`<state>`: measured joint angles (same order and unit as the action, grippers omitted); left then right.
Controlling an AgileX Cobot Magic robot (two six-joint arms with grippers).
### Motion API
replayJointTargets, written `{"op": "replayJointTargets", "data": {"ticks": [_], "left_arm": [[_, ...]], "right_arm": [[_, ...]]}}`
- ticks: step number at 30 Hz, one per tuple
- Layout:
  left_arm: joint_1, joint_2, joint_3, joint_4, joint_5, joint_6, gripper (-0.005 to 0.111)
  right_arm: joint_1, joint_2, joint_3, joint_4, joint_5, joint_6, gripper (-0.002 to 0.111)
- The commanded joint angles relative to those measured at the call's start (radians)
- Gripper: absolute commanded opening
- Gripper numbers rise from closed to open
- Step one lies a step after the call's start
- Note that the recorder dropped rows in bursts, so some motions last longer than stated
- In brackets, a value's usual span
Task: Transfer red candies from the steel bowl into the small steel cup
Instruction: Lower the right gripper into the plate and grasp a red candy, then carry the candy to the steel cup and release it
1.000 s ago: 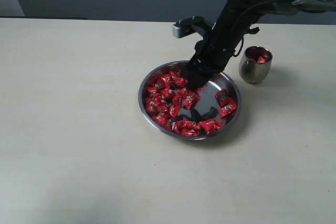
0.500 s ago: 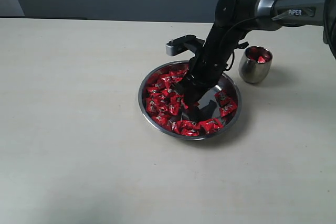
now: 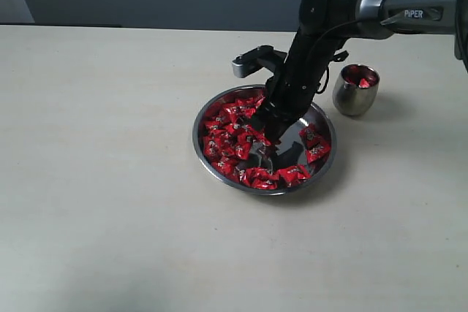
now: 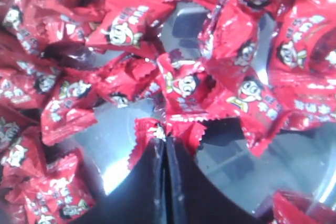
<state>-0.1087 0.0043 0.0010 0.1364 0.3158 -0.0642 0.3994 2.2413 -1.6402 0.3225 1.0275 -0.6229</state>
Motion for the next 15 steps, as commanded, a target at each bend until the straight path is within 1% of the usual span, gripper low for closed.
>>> {"op": "replayJointTargets", "data": {"ticks": [1,8,15], "left_arm": [[-0.003,-0.004,-0.001,-0.001,-0.006,-0.004,0.0],[-0.003,-0.004,-0.001,-0.001,-0.006,-0.004,0.0],[-0.003,-0.004,-0.001,-0.001,-0.006,-0.004,0.0]], "right_arm": [[-0.04,-0.065,0.0,-0.04,0.01,-0.002,-0.001],[-0.146,-0.17,0.0,-0.022,-0.033,0.022,-0.001],[-0.27,-0.2,0.0,-0.026,-0.103,0.085,-0.001]]}}
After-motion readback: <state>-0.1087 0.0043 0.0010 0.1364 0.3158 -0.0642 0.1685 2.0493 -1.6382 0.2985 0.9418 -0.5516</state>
